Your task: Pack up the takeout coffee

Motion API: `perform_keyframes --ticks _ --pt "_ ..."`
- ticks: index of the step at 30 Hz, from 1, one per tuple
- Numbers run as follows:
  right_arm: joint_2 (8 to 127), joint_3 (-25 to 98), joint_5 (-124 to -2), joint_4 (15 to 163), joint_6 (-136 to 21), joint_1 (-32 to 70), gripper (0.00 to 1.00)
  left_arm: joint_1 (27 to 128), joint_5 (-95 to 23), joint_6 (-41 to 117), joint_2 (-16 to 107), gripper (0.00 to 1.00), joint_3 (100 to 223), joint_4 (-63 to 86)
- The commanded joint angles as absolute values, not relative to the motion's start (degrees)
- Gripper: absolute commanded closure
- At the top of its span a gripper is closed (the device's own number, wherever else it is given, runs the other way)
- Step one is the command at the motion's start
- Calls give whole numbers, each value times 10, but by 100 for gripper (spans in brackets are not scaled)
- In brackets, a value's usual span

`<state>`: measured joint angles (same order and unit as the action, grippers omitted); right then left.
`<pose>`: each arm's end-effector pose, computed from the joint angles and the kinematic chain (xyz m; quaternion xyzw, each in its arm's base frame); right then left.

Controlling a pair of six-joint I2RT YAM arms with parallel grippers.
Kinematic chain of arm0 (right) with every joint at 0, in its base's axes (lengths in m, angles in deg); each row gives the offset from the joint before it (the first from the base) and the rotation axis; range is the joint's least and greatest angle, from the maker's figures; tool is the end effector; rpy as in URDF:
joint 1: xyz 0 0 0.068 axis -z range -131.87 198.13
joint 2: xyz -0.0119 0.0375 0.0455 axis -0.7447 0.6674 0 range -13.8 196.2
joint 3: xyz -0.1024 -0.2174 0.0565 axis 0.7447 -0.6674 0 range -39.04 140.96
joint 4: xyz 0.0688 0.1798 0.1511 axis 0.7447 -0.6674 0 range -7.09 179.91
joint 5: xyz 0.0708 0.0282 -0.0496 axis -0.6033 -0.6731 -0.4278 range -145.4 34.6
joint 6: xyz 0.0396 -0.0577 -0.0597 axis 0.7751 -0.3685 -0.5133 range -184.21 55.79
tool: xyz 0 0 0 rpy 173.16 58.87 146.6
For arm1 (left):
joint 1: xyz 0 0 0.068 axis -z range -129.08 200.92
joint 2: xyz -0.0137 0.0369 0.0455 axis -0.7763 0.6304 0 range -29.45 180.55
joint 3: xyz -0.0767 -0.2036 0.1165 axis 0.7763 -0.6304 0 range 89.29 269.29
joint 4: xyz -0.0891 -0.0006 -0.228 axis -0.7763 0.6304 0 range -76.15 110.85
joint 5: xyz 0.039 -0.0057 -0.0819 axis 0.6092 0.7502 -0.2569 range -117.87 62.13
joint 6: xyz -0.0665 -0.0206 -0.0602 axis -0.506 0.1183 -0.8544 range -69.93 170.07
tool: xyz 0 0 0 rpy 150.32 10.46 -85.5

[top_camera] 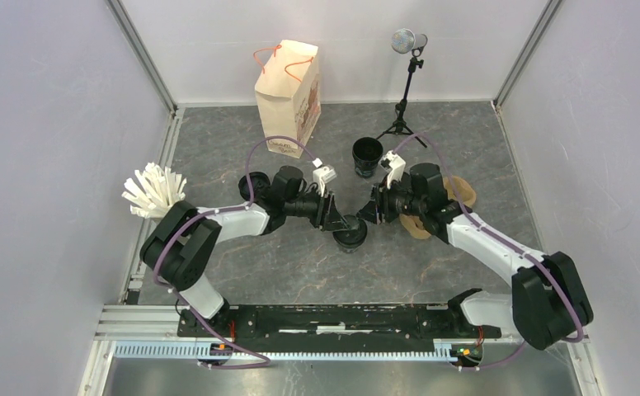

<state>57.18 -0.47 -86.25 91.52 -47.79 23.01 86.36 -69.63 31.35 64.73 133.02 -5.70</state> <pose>0.2456 0.1618 0.1923 -0.1946 0.8258 0.3851 0.3631 0.2488 -0.2446 0.1433 0.2921 0.7786 -0.4859 0.2692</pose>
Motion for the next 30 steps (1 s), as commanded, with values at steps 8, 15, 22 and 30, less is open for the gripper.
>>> perform_keyframes --ticks 8,15,22,30 --pt "620 -12 -936 954 -483 231 52 874 -697 418 709 46 1329 75" --pt "632 -67 -911 998 -468 249 63 876 -681 418 711 46 1326 79" --pt "612 -190 -880 1091 -431 251 66 876 -650 419 725 46 1311 89" --pt "586 -243 -872 1127 -421 250 62 877 -633 406 722 45 1299 66"
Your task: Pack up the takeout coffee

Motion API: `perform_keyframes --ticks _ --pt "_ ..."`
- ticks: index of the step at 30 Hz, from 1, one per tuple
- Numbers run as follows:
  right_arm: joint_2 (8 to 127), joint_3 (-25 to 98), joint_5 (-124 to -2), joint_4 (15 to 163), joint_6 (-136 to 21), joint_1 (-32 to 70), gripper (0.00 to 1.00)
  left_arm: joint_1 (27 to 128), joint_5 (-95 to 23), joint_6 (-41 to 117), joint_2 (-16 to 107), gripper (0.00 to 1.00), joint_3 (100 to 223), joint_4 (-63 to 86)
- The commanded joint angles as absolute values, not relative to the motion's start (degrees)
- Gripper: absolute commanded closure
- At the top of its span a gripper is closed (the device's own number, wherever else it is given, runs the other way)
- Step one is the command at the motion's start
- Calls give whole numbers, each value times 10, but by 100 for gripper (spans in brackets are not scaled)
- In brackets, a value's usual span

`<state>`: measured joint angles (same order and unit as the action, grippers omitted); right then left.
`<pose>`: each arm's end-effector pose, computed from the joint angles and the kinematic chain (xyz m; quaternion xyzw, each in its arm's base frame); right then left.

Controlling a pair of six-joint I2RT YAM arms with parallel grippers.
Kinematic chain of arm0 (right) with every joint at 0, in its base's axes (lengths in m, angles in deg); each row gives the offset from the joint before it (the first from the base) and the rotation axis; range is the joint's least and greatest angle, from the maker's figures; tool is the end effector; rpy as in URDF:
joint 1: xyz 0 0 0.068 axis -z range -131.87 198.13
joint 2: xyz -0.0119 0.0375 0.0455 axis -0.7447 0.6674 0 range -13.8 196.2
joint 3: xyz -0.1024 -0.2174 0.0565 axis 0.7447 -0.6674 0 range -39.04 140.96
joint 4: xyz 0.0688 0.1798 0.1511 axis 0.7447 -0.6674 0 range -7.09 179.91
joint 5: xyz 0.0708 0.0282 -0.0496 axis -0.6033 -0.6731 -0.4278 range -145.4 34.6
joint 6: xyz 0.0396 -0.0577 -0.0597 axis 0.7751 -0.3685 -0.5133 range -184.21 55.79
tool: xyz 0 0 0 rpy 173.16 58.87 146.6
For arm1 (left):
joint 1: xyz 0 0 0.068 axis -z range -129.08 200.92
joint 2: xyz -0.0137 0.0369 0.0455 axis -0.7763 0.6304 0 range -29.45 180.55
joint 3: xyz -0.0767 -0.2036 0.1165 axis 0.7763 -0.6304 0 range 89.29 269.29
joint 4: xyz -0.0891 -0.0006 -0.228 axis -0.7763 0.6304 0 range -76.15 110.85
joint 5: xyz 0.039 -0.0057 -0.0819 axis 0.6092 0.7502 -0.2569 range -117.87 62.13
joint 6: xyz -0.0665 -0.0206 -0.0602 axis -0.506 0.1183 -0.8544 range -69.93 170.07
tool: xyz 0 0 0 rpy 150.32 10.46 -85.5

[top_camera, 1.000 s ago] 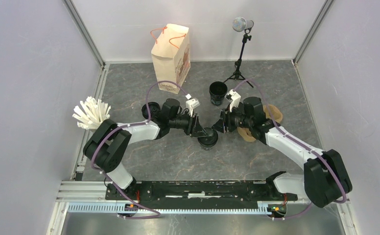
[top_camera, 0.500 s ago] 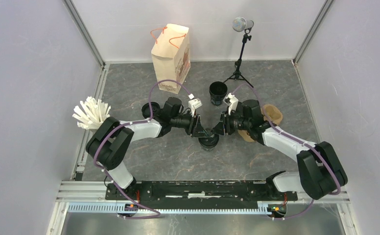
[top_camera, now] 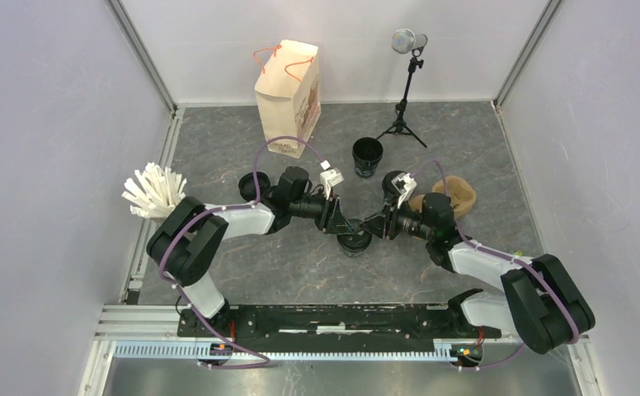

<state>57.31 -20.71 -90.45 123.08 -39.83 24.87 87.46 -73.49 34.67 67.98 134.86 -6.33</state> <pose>0.2218 0.1469 0.1457 -0.1659 0.7809 0.4471 0.4033 0.2462 -0.2560 0.1377 0.3333 0.7566 -0.5011 0.2556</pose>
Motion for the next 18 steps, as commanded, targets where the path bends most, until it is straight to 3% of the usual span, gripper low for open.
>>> perform_keyframes --ticks 1,10,18 --pt "579 -231 -880 1120 -417 250 58 877 -636 408 720 45 1299 66" --pt "486 -100 -872 972 -437 259 42 877 -643 405 712 45 1302 66" --pt "445 -139 -875 960 -423 259 40 877 -636 377 714 45 1292 36"
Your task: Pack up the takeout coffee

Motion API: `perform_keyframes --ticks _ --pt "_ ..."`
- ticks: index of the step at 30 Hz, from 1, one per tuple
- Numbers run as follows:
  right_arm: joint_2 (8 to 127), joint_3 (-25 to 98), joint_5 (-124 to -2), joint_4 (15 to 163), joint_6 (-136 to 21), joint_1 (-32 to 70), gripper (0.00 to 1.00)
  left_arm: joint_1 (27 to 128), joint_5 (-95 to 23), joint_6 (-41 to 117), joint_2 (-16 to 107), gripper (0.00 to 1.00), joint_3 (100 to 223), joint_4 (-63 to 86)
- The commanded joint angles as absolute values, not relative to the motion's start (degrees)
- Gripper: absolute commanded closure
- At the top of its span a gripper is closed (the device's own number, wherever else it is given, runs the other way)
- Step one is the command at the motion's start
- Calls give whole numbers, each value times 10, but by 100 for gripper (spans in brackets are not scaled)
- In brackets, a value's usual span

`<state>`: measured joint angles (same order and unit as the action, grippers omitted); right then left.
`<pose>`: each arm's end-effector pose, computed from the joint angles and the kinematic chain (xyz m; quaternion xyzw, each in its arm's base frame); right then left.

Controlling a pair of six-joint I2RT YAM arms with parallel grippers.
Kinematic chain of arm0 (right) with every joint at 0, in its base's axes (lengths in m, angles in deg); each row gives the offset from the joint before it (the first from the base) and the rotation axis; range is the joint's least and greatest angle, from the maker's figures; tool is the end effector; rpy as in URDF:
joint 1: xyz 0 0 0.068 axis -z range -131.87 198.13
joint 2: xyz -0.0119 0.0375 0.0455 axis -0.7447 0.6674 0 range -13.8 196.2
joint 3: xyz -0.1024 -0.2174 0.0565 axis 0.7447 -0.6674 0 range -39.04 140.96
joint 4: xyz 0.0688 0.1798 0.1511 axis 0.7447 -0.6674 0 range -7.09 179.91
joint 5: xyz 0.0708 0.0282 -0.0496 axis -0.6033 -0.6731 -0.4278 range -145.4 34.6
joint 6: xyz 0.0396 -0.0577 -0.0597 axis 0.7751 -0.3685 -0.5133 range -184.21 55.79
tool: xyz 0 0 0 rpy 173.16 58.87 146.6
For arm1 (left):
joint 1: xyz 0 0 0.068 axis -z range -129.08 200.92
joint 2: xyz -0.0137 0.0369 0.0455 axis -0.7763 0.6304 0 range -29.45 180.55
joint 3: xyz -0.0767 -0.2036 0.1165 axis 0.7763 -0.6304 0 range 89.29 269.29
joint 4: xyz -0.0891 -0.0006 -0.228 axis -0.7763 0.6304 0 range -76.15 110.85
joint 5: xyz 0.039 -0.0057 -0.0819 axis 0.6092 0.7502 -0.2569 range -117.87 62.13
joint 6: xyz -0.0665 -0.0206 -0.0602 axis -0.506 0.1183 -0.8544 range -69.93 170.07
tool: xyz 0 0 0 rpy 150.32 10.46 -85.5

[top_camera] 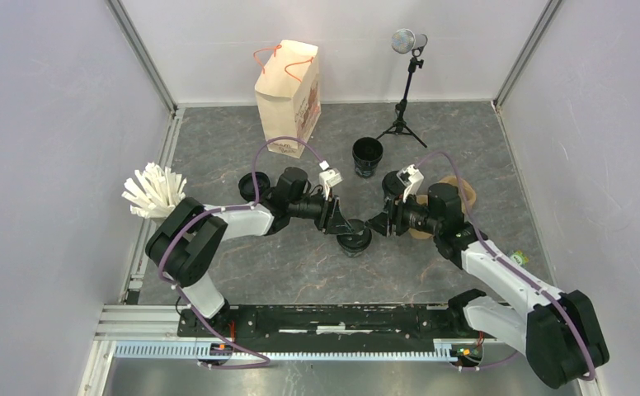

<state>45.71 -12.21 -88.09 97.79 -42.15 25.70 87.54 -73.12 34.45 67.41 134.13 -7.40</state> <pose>0.2173 0.1379 0.1854 -0.1542 0.8079 0.4152 0.3887 0.2450 -0.2552 0.1391 0.3331 0.7543 -0.5012 0.2623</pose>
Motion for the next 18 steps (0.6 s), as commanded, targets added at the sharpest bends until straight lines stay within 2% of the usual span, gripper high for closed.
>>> perform_keyframes --ticks 1,8,14,18 --pt "446 -146 -876 965 -420 259 40 877 -637 374 717 45 1290 32" --pt "475 -209 -906 1047 -389 259 43 877 -617 352 730 45 1277 12" --pt "483 -296 -875 1107 -375 259 49 877 -593 322 738 46 1249 -23" --pt "491 -312 -863 1115 -386 259 50 877 -581 279 736 47 1213 -71"
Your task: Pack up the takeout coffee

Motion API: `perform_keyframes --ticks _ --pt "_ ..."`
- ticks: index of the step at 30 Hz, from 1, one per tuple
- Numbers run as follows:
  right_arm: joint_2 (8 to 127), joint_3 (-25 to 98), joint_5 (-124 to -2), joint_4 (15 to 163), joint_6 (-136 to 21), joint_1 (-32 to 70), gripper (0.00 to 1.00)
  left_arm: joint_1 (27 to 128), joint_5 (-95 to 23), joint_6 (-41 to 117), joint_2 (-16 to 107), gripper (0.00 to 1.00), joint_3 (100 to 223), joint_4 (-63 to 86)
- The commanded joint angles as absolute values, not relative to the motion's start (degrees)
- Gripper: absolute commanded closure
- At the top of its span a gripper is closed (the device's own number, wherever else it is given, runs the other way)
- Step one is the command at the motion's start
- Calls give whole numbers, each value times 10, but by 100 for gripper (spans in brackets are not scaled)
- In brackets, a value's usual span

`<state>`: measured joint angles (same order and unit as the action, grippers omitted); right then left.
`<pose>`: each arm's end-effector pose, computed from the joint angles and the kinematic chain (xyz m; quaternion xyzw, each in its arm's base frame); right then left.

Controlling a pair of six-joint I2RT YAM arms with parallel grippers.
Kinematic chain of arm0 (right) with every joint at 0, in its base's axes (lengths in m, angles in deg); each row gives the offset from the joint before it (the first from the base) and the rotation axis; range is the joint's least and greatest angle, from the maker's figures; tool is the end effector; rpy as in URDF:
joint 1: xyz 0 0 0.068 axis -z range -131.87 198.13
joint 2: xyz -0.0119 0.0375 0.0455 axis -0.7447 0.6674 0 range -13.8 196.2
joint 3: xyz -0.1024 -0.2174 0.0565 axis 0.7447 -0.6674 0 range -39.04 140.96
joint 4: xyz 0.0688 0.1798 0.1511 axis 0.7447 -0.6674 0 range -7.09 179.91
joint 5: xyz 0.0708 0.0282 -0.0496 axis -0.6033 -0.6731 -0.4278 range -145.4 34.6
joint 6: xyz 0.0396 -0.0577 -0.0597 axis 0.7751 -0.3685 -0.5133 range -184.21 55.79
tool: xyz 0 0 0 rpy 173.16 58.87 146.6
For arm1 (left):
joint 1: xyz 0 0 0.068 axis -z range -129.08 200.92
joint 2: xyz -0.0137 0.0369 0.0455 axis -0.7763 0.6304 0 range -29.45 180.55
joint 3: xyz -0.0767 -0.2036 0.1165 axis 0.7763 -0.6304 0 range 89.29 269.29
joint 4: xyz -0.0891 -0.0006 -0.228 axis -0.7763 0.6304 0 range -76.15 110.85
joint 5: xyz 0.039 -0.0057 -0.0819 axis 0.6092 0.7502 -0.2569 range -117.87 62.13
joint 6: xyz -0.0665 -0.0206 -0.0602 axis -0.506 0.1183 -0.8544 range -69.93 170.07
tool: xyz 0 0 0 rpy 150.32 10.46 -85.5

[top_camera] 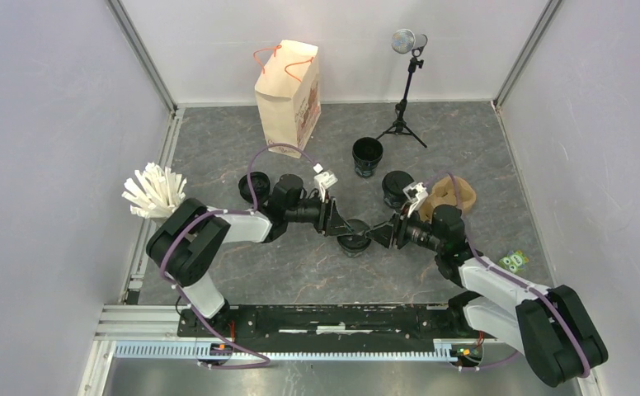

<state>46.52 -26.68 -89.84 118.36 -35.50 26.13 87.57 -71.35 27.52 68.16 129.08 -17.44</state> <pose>0.1987 0.1306 0.1435 -0.1249 0.7887 0.4546 0.3945 0.2412 -0.2503 0.1283 0.2903 0.7601 -0.5153 0.2692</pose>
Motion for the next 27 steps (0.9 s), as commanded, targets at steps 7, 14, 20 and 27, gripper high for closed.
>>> perform_keyframes --ticks 7,14,20,27 --pt "506 -159 -896 1037 -432 259 42 887 -582 149 669 42 1192 -114" --pt "538 -69 -892 948 -478 259 34 891 -601 82 621 34 1202 -137" --pt "496 -39 -855 883 -498 259 32 891 -597 84 564 22 1229 -105" --pt "442 -34 -850 859 -490 242 40 887 -563 148 515 13 1275 2"
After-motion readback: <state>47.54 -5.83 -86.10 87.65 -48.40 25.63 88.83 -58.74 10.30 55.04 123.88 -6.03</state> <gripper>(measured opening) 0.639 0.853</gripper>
